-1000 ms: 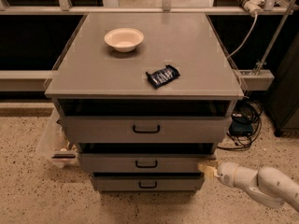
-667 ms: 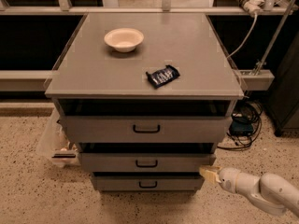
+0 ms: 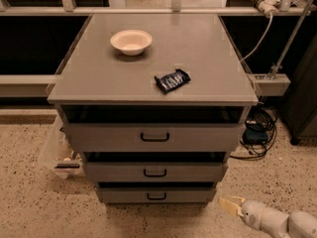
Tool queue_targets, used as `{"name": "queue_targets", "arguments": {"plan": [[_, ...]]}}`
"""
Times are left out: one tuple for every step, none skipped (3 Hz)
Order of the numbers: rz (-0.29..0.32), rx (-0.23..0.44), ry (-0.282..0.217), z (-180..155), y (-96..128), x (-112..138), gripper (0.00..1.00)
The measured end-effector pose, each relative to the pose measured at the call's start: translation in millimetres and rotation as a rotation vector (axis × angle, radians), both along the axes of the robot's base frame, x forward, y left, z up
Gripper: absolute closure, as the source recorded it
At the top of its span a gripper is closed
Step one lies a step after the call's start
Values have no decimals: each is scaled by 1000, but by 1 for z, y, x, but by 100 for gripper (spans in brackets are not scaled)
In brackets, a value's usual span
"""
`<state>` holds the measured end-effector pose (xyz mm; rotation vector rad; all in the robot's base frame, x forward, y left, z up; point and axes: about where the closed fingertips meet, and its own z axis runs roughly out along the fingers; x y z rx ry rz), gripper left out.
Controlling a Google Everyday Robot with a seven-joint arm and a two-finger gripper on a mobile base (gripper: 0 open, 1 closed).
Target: Close middle drawer
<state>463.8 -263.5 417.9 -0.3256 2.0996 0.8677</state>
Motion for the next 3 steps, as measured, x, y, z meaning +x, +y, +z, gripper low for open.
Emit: {"name": "queue_targets", "arguments": {"plan": [[0, 3, 1, 0, -1, -2, 58], [0, 3, 1, 0, -1, -2, 35], [0, 3, 1, 0, 0, -2, 12]]}}
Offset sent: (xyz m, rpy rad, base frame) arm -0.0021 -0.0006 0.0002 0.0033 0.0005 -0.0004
